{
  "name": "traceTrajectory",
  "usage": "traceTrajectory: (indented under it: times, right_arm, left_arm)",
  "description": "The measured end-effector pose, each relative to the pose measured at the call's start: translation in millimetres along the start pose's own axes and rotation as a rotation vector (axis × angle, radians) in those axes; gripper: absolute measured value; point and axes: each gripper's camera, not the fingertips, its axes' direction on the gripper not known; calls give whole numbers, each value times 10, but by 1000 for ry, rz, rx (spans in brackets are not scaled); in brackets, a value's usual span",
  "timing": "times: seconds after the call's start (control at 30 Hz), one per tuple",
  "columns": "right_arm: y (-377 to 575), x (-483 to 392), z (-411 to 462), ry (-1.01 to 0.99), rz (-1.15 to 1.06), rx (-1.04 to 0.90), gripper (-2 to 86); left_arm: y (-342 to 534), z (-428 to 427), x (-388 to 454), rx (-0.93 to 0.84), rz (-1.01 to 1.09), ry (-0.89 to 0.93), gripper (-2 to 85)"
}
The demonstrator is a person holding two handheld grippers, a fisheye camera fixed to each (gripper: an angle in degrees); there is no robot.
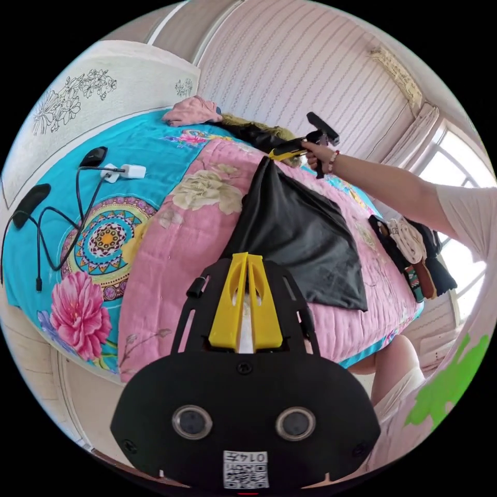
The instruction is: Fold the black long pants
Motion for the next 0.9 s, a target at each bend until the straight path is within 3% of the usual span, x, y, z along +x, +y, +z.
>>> traceTrajectory:
  times: [0.07, 0.3, 0.5, 0.63, 0.73, 0.9]
  right_arm:
    - [96, 178, -79, -24, 28, 0, 67]
    - [510, 911, -775, -288, 97, 161, 103]
    - [1593, 1422, -1055, -247, 121, 226, 89]
    - [2274, 1801, -976, -261, 229, 222, 100]
    - [2654, 2054, -939, -220, 322, 237, 112]
    - [2990, 2352, -882, -227, 422, 250, 125]
  left_arm:
    - [-89, 230, -28, -135, -18, -42, -10]
    - [-242, -13, 89, -48, 14, 9, -4]
    - [-698, -277, 202, -11, 176, -9, 96]
    - [-1065, -261, 89, 11, 192, 133, 116]
    - [-1542, 54, 225, 7, 281, 106, 110]
    - [-2544, 1123, 481, -109, 363, 226, 95]
